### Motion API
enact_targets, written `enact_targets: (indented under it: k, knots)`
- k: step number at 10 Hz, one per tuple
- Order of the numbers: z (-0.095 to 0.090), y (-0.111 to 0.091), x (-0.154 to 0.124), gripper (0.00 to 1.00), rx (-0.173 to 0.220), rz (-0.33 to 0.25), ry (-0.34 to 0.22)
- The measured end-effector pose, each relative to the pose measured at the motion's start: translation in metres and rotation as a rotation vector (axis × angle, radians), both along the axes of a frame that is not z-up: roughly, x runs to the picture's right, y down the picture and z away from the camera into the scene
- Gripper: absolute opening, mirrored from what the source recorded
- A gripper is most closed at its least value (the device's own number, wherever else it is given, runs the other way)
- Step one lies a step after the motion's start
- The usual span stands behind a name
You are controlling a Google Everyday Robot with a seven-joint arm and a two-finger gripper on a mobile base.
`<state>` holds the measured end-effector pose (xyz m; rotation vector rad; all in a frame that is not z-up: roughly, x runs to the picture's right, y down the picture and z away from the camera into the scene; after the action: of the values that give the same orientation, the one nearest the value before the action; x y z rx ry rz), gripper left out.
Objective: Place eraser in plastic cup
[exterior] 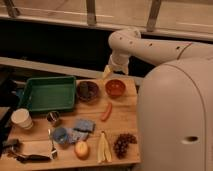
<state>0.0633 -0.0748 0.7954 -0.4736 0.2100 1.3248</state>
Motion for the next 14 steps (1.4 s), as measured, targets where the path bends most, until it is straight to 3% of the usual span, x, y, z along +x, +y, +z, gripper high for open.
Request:
enact_targets:
  k: [3,4,7,11,14]
  knots:
    - [0.038,0.005,-0.051,0.8,-0.033,-0.01,-0.079]
    - [0.05,0.005,-0.08,0.8,-0.043,-0.02,-0.123]
    - [0.061,0.0,-0.138,0.8,-0.041,-0.044,-0.233]
    - [0.061,-0.001,-0.14,0.8,-0.038,-0.044,-0.241]
    - [0.066,0.004,-0.156,0.8,-0.003,-0.035,-0.26]
